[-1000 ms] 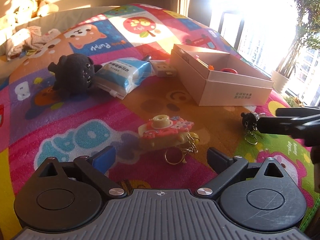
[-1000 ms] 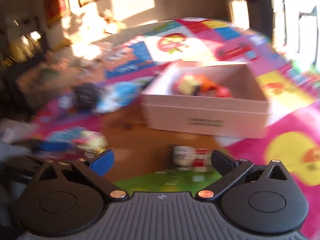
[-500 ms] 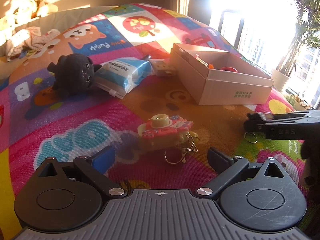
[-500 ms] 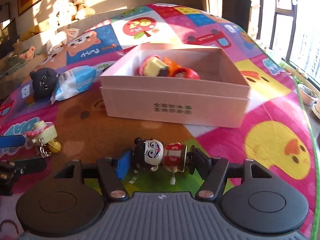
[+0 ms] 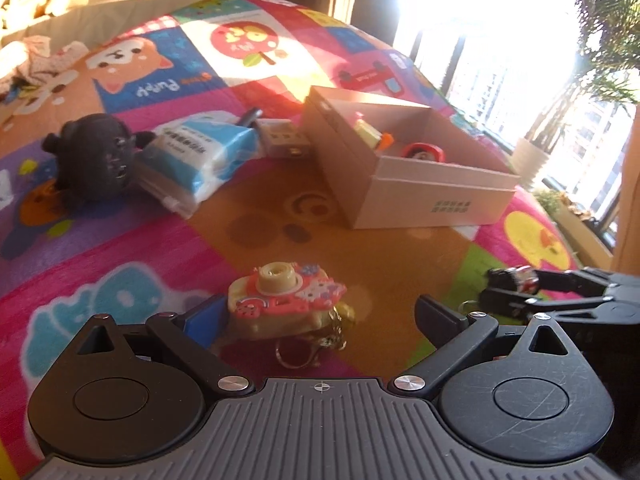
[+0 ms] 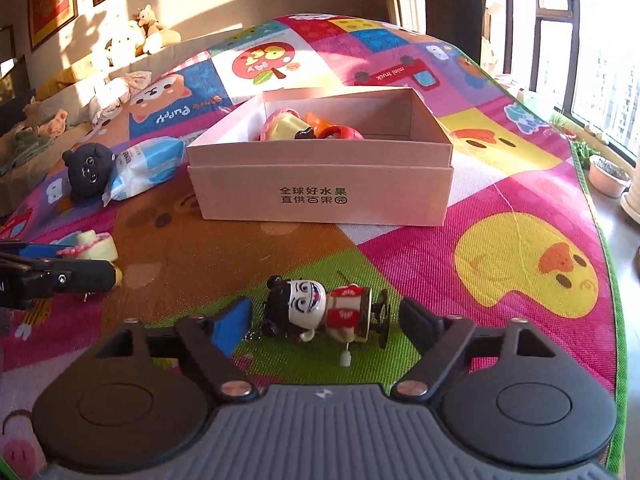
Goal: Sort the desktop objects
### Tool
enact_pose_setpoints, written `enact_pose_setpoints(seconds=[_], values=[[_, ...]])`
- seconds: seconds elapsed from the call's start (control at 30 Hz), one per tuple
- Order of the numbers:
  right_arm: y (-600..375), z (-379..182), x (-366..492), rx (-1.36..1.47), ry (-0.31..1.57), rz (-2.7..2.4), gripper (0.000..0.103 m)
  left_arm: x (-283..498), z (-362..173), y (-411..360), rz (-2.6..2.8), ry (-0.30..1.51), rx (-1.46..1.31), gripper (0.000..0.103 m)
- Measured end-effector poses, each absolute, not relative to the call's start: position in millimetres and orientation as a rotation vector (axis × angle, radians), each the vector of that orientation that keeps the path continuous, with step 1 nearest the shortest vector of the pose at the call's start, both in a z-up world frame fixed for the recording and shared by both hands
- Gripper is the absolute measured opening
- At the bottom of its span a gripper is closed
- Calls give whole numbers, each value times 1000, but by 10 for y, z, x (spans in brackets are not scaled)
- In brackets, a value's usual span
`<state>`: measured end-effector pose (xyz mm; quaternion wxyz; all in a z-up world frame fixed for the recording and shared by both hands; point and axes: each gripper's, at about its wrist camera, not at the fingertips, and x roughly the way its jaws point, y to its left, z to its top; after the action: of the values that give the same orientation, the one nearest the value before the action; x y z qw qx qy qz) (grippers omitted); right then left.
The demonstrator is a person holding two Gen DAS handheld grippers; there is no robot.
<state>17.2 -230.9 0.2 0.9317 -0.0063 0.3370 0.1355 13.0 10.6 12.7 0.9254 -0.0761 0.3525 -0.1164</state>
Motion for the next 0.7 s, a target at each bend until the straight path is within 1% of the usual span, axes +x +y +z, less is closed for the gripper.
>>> enact_pose_setpoints(seconds=[0.13, 0.27, 0.43, 0.6, 0.7], values=[[-2347, -3, 181, 15, 690, 280, 87, 173, 151, 54, -284, 718, -191, 101], [-2365, -4, 180, 27, 688, 277, 88, 187, 157, 0, -217, 699, -83, 102], [-2376, -3, 192, 37, 691, 279, 90, 189, 170, 152, -151, 701, -78, 102], [-2392, -4, 205, 48, 695, 275, 94, 215, 190, 252, 89, 625, 52, 101], [-2395, -3, 205, 49, 696, 274, 95, 202, 235, 384, 131, 602, 34, 102]])
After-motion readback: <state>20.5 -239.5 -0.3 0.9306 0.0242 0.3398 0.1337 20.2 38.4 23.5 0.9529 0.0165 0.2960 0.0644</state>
